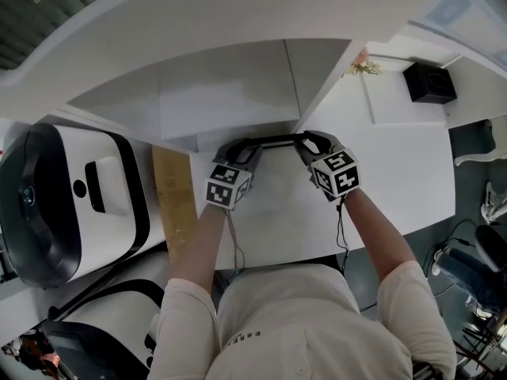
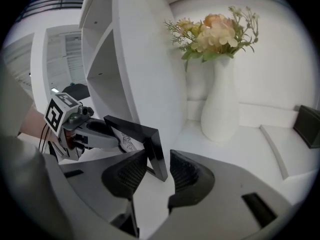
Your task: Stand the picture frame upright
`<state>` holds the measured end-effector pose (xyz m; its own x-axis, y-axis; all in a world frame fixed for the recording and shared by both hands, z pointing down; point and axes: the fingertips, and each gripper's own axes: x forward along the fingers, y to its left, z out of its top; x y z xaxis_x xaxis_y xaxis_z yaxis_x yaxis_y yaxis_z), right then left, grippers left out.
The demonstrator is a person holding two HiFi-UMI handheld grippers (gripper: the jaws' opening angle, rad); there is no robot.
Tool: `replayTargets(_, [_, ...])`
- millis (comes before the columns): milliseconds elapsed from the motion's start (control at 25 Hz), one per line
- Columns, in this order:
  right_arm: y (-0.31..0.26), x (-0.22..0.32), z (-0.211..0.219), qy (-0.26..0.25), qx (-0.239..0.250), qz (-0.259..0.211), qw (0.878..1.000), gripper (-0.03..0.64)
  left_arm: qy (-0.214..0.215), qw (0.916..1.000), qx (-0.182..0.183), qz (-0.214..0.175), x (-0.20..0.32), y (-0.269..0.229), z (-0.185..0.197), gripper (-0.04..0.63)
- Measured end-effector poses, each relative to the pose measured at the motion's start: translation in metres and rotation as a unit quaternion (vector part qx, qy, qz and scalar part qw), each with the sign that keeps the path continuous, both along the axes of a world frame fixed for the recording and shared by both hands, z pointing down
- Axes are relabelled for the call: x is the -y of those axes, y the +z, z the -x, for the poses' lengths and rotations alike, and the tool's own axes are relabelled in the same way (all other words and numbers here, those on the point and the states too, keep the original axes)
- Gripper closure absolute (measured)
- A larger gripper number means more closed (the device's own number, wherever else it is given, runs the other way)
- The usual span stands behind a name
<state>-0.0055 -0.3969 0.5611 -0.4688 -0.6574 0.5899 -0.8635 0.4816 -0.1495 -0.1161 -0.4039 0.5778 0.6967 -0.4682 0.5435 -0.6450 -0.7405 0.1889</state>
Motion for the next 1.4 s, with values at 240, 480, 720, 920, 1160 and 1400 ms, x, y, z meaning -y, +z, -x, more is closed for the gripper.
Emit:
replayTargets(240, [-0.005,-0.003,-0.012,0.029,-0.006,0.0,1.0,0.423,-0.039,0.9991,-0.007,0.013,-0.002,-0.002,0.009,0.457])
replayTargets(480, [-0.028,-0.022,-0.017,0.033,0.004,-0.023,0.999,0.423,-0.068,0.9976,-0.015,0.008,-0.02,-0.016,0.025,0.433])
replayTargets(720, [-0.042,-0.06,-0.016,0.019,-0.001,-0.036,0.999,0.425,-0.104,0.994,-0.03,-0.015,-0.055,-0.044,0.031,0.434])
replayTargets(920, [-0.071,-0.097,-0.01,-0.007,-0.012,-0.079,0.997,0.57,-0.102,0.9923,-0.052,-0.046,-0.087,-0.083,0.016,0.459])
replayTargets(1160, [-0.118,-0.127,-0.006,-0.032,0.016,-0.141,0.989,0.598,-0.084,0.989,-0.068,-0.101,-0.123,-0.131,-0.002,0.594])
replayTargets(1400, [-0.172,-0.144,-0.013,-0.036,0.046,-0.205,0.977,0.601,-0.051,0.9804,-0.073,-0.176,-0.156,-0.187,-0.017,0.594])
